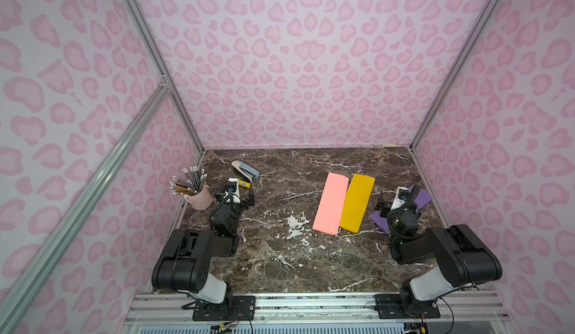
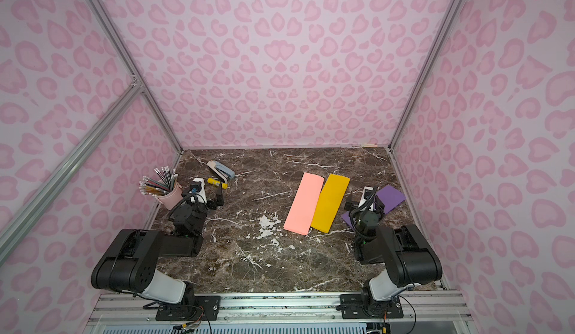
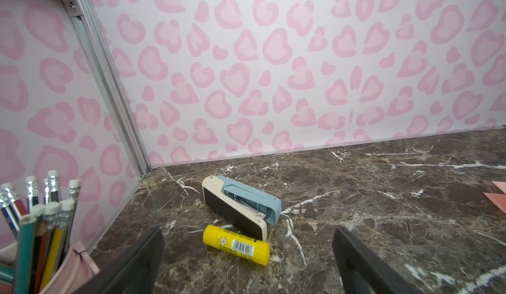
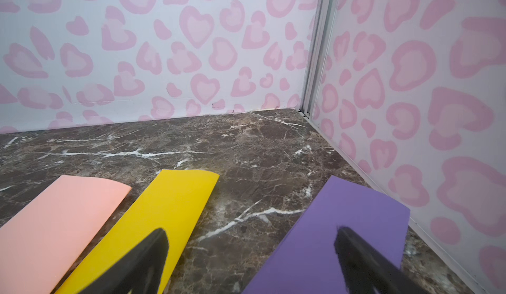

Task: Fold the rectangular paper in half along the long edge
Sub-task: Reset both arms

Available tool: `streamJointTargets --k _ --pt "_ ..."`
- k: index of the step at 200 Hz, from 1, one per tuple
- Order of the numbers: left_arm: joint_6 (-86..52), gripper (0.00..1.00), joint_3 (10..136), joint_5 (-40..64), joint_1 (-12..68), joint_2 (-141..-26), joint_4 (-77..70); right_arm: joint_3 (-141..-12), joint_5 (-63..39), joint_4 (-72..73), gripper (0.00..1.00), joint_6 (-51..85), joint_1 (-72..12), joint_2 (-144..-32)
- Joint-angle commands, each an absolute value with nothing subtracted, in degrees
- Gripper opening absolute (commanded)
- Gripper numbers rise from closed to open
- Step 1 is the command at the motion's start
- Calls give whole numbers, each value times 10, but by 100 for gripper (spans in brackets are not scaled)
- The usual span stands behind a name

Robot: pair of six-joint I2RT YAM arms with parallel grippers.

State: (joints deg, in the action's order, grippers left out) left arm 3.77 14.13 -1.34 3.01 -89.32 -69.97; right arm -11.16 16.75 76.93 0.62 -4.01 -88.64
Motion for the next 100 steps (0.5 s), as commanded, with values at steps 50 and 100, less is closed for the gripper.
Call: streamJointTargets --k 50,100 --pt "33 96 141 -4 30 -891 -728 -118 152 753 100 22 -37 -883" --pt "33 96 142 -3 29 -893 -725 -118 152 752 99 22 -37 -883"
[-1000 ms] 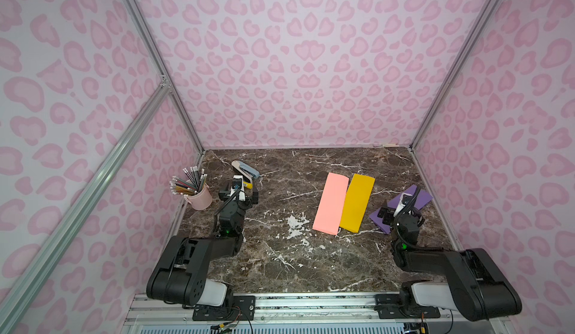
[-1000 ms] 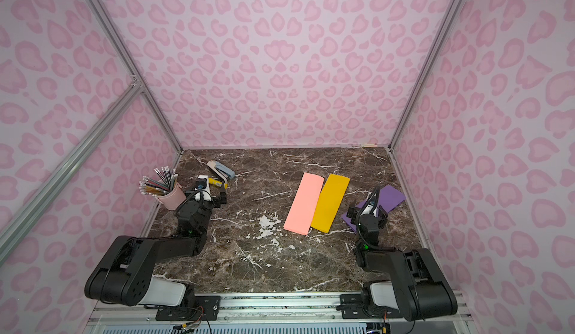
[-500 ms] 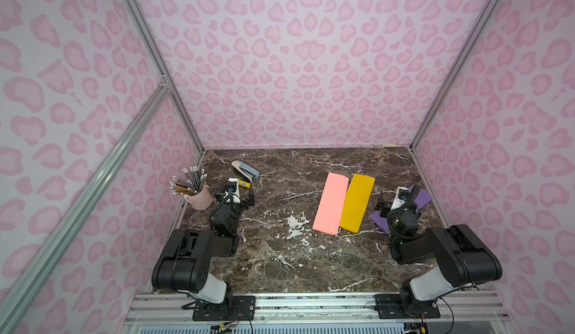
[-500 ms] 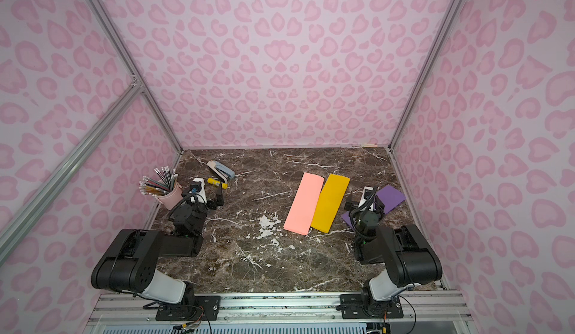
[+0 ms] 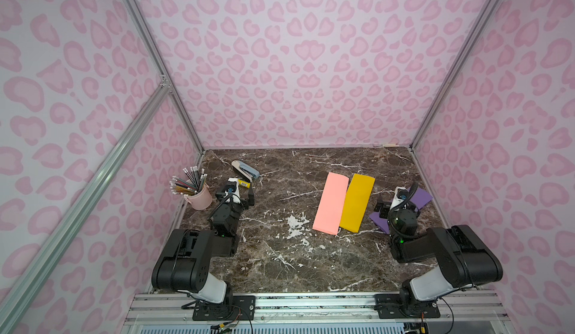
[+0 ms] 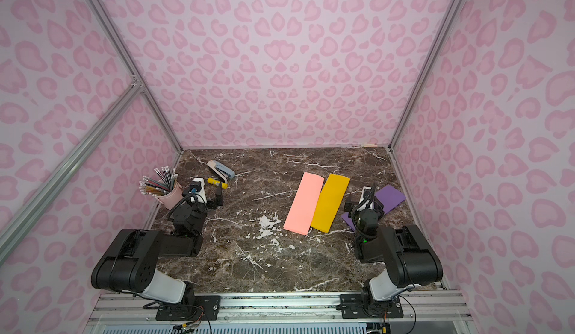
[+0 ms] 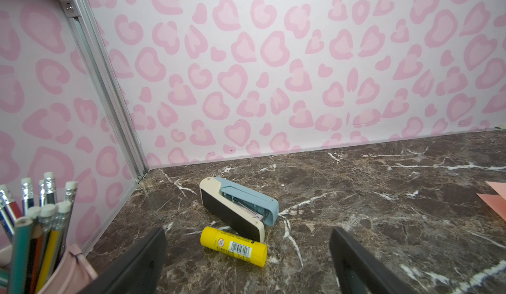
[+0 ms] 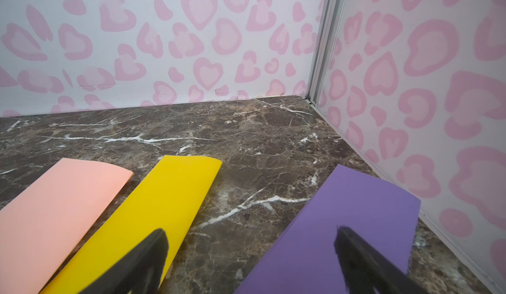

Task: Fold the rectangular paper in half along the long edge
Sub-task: Reset both arms

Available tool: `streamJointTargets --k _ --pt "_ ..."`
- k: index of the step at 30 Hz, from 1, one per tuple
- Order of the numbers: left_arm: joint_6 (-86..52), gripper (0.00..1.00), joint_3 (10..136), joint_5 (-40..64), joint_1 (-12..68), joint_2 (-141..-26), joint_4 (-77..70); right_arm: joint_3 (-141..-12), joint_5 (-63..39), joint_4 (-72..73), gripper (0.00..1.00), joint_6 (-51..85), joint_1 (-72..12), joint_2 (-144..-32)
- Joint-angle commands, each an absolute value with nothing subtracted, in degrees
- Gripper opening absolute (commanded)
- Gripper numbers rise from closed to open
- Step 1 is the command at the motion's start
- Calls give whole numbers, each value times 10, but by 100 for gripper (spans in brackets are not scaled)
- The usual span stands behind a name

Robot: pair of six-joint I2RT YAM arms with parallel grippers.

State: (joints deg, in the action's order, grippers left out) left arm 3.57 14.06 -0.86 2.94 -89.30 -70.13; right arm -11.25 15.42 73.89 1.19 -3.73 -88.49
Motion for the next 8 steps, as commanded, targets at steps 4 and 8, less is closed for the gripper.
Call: streamJointTargets --k 4,8 --pt "32 96 145 -4 29 -894 -722 -119 152 753 100 21 -38 -883" --pt "33 96 143 -4 29 -893 -723 -119 152 753 99 21 -37 -883"
